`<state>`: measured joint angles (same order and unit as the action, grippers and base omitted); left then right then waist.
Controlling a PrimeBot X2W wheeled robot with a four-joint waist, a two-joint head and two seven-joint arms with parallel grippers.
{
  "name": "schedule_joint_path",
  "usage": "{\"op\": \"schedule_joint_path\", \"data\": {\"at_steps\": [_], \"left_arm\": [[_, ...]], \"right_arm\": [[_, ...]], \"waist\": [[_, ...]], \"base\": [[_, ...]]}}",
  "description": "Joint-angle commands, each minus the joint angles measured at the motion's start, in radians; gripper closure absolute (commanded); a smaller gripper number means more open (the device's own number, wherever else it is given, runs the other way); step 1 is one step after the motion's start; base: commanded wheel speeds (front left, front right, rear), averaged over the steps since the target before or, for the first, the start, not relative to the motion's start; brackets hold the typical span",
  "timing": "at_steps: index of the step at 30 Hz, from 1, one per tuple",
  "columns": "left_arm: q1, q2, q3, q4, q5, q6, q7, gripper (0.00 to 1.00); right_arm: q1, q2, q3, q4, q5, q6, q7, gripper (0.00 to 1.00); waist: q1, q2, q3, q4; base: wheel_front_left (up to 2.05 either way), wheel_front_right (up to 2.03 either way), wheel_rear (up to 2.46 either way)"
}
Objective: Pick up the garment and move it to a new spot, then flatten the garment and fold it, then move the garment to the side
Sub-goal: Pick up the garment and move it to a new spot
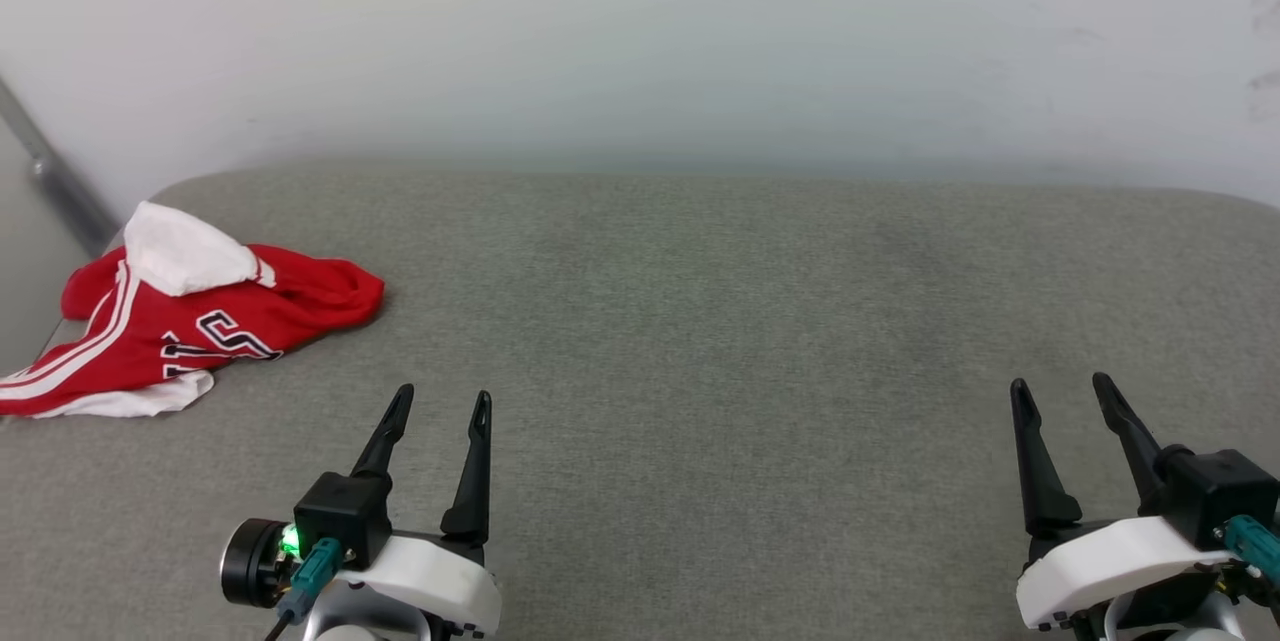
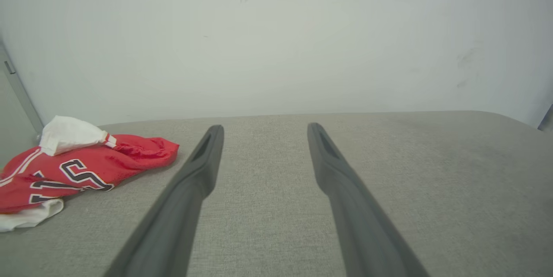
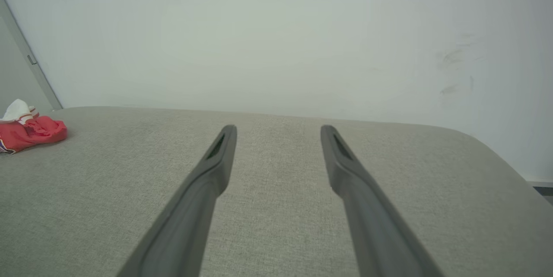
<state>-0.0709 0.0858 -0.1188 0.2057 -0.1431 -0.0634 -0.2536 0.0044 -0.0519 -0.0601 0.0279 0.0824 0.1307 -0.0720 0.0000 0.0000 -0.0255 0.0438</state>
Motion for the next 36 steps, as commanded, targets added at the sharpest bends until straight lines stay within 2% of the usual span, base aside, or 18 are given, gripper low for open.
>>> {"op": "schedule_joint_path", "data": {"at_steps": [1, 10, 11, 13, 15, 24, 30, 36], "left_arm": [[-0.018, -0.002, -0.001, 0.004, 0.018, -0.002, -0.009, 0.00], [-0.042, -0.012, 0.025, 0.005, -0.009, 0.002, -0.012, 0.00], [-0.042, -0.012, 0.025, 0.005, -0.009, 0.002, -0.012, 0.00], [-0.047, -0.015, 0.041, 0.006, -0.020, 0.006, -0.012, 0.00], [-0.048, -0.015, 0.048, 0.008, -0.022, 0.009, -0.012, 0.00], [-0.051, -0.021, 0.096, -0.005, -0.042, 0.019, -0.012, 0.00], [-0.044, -0.025, 0.125, -0.007, -0.053, 0.021, -0.012, 0.00], [-0.047, -0.029, 0.134, -0.002, -0.051, 0.016, -0.012, 0.00]], "right_arm": [[0.014, 0.003, 0.002, -0.009, -0.023, 0.000, -0.006, 0.00], [0.012, 0.003, 0.036, -0.028, -0.023, 0.000, 0.006, 0.00], [0.012, 0.003, 0.036, -0.028, -0.023, 0.000, 0.006, 0.00], [0.009, 0.003, 0.047, -0.037, -0.019, 0.000, 0.011, 0.00], [0.006, 0.003, 0.054, -0.038, -0.017, 0.000, 0.012, 0.00], [-0.012, 0.002, 0.081, -0.063, -0.018, 0.000, 0.014, 0.00], [-0.024, 0.002, 0.098, -0.077, -0.023, 0.000, 0.025, 0.00], [-0.024, 0.002, 0.103, -0.086, -0.029, 0.000, 0.032, 0.00]], "waist": [[0.0000, 0.0000, 0.001, 0.023], [0.0000, 0.0000, 0.021, 0.163], [0.0000, 0.0000, 0.021, 0.163], [0.0000, 0.0000, 0.028, 0.223], [0.0000, 0.0000, 0.030, 0.240], [0.0000, 0.0000, 0.057, 0.396], [0.0000, 0.0000, 0.068, 0.458], [0.0000, 0.0000, 0.074, 0.485]], "base": [[0.00, 0.00, 0.00], [0.00, 0.00, 0.00], [0.00, 0.00, 0.00], [0.00, 0.00, 0.00], [0.00, 0.00, 0.00], [0.00, 0.00, 0.00], [0.00, 0.00, 0.00], [0.00, 0.00, 0.00]]}}
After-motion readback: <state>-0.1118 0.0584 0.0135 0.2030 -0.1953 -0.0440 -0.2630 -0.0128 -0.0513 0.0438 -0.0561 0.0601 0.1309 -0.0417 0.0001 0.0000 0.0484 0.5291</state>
